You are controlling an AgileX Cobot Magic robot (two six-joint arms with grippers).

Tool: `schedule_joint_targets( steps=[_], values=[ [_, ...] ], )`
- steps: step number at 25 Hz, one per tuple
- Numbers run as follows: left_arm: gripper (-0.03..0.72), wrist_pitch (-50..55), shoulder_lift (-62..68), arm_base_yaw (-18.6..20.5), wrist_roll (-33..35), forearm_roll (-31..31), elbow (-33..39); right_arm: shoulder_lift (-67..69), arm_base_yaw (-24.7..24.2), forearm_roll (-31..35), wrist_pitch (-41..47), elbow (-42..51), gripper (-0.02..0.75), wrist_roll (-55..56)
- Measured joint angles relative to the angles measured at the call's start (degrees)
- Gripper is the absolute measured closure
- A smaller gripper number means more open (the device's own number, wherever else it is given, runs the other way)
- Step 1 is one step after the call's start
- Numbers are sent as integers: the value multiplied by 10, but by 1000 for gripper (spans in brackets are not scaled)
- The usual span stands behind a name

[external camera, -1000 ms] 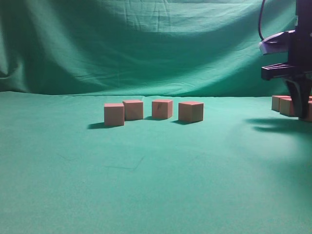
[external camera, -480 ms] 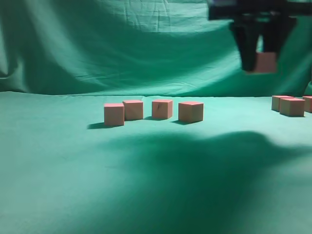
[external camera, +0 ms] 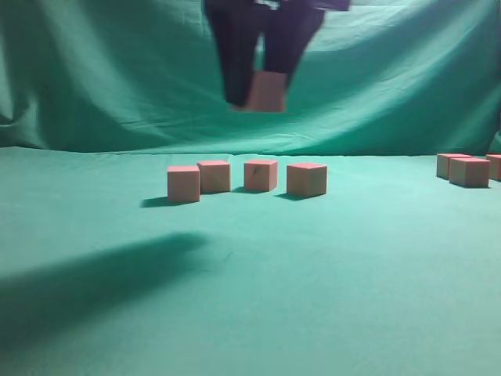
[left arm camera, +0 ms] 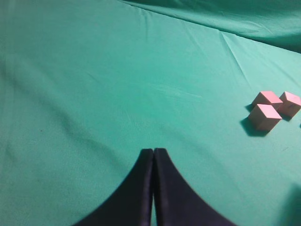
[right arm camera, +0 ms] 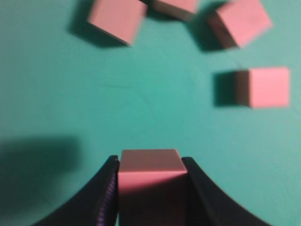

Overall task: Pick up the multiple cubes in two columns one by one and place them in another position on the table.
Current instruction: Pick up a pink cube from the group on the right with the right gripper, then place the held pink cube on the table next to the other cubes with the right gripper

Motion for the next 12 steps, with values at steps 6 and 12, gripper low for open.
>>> schedule_joint_targets(
  steps=[6, 12],
  values=[
    [688, 0, 0, 0, 0, 0, 0, 25, 25, 5, -52, 0, 456, -29],
    [688, 0, 0, 0, 0, 0, 0, 75, 25, 6, -58, -23, 456, -23]
  ],
)
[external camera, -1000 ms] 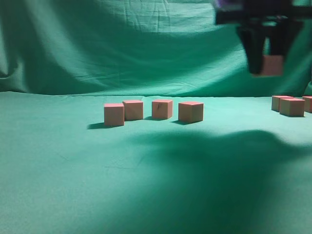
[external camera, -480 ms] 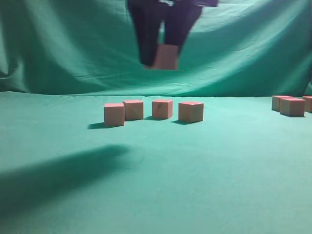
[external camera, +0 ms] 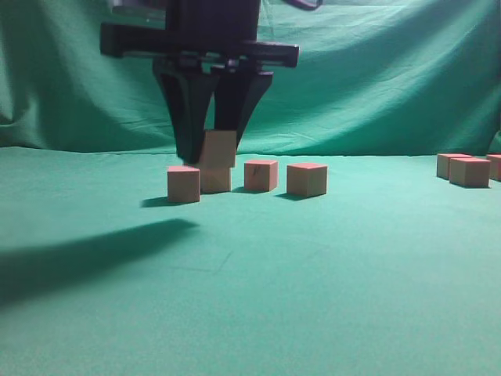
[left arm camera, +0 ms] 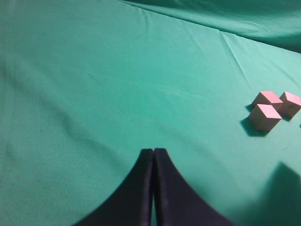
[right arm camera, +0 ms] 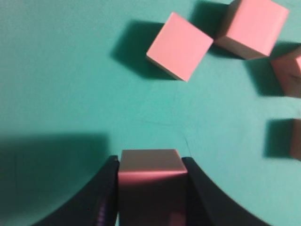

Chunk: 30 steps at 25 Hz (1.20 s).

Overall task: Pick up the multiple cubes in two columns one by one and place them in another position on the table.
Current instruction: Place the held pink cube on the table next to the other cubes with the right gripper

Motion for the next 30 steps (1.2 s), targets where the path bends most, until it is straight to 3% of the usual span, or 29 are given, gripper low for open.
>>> schedule_joint_targets(
  steps=[11, 30],
  values=[
    [688, 0, 0, 0, 0, 0, 0, 70, 0, -1, 6, -68, 456, 39],
    [688, 0, 0, 0, 0, 0, 0, 95, 0, -27, 4, -71, 456, 74]
  ],
)
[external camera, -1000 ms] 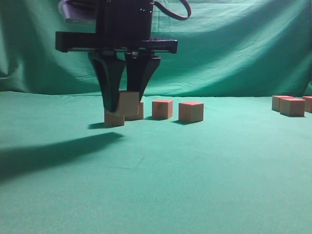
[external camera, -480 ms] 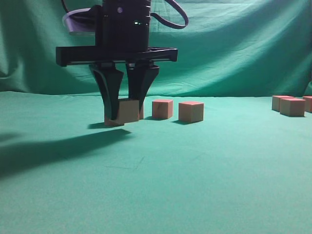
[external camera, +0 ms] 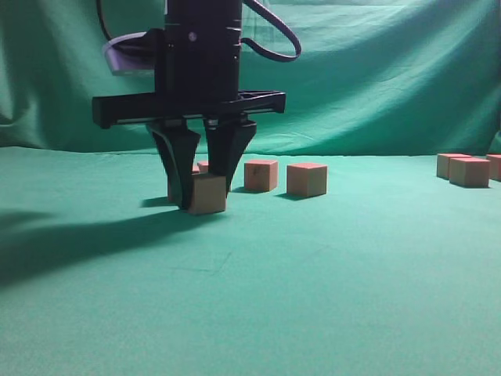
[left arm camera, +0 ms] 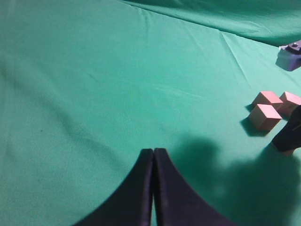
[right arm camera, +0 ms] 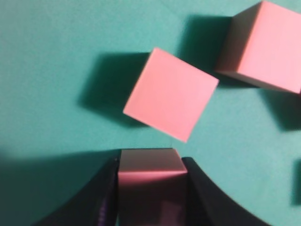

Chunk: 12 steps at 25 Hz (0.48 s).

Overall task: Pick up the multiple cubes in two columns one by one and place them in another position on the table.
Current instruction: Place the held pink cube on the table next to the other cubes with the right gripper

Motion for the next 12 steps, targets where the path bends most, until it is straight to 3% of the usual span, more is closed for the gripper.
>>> schedule_joint_targets(
  steps=[7, 8, 12],
  values=[
    [688, 0, 0, 0, 0, 0, 0, 1, 0, 0, -7, -1, 456, 1],
    [688, 0, 0, 0, 0, 0, 0, 1, 0, 0, -8, -1, 385, 1],
    [688, 0, 0, 0, 0, 0, 0, 1, 0, 1, -8, -1, 219, 1]
  ],
)
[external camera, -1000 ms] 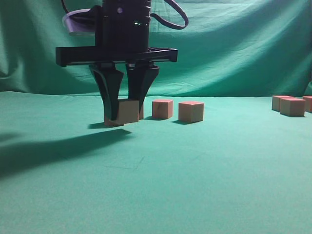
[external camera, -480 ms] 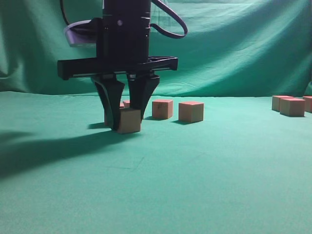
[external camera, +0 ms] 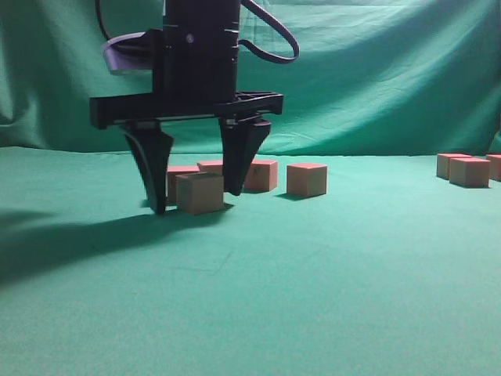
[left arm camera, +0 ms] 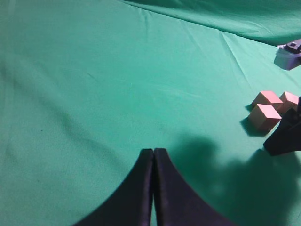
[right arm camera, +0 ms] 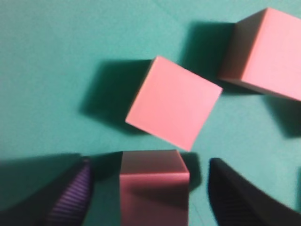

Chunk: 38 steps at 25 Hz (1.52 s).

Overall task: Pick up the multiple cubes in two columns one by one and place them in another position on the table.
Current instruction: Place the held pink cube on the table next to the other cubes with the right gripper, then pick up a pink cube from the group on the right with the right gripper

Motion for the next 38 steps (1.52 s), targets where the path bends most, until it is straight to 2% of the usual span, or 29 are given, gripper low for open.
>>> schedule_joint_targets(
  steps=[3, 8, 9, 14, 18, 25, 28, 29, 30, 38],
  values=[
    [688, 0, 0, 0, 0, 0, 0, 0, 0, 0, 0, 0, 125, 0],
    [688, 0, 0, 0, 0, 0, 0, 0, 0, 0, 28, -10, 136, 1],
    [688, 0, 0, 0, 0, 0, 0, 1, 0, 0, 41, -18, 96, 1],
    [688, 0, 0, 0, 0, 0, 0, 1, 0, -2, 113, -82, 111, -4],
    [688, 0, 0, 0, 0, 0, 0, -3, 0, -9, 126, -141, 111, -33],
    [688, 0, 0, 0, 0, 0, 0, -94, -9, -56, 136, -145, 111, -44],
    [688, 0, 0, 0, 0, 0, 0, -164, -40, -58, 136, -130, 111, -42],
    [688, 0, 0, 0, 0, 0, 0, -183, -56, -59, 136, -114, 163, -39],
    [688, 0, 0, 0, 0, 0, 0, -202, -71, -60, 136, -99, 172, -33],
    [688, 0, 0, 0, 0, 0, 0, -312, -246, -62, 139, 103, 163, -6]
  ],
)
